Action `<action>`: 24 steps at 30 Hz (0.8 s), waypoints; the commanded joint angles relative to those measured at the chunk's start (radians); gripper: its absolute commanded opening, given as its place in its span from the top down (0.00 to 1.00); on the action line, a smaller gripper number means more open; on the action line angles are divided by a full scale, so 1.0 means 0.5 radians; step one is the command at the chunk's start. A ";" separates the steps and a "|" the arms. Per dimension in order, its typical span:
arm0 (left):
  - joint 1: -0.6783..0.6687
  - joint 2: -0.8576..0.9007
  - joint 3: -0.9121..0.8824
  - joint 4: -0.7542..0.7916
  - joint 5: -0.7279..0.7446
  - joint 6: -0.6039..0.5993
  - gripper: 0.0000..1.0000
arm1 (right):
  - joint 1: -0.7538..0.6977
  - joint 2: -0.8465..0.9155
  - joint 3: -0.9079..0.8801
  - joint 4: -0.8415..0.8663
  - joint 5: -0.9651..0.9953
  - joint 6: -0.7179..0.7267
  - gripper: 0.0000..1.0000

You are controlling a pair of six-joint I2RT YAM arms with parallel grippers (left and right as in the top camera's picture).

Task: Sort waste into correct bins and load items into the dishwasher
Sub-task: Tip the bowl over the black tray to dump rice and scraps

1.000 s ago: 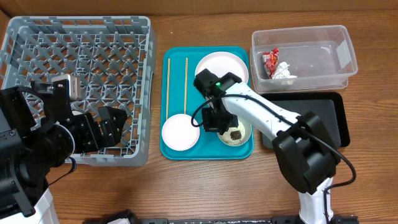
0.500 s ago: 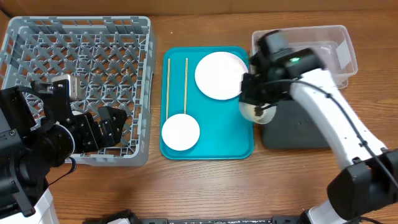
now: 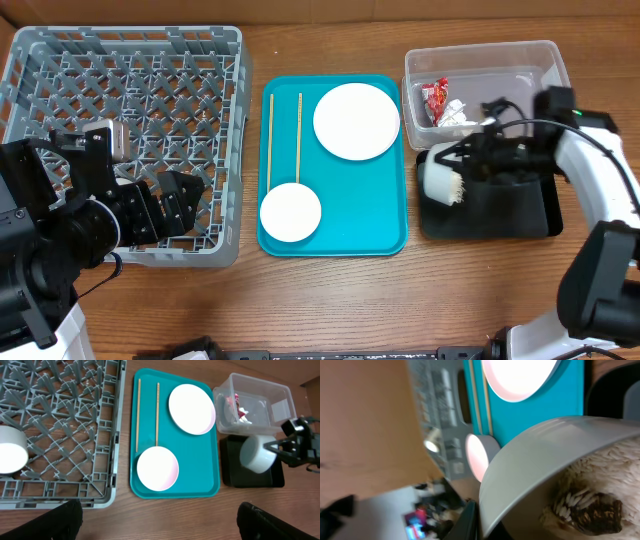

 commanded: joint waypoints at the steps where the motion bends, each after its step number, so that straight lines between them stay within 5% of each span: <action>1: -0.009 0.003 0.040 -0.004 0.014 0.045 0.00 | -0.243 -0.006 -0.123 0.024 -0.497 -0.233 0.96; 20: -0.009 0.003 0.040 -0.005 0.014 0.045 0.00 | -0.459 -0.002 -0.497 0.589 -0.907 -0.224 0.96; 24: -0.009 0.003 0.040 -0.005 0.014 0.045 0.00 | -0.459 -0.003 -0.497 0.669 -0.884 0.021 0.96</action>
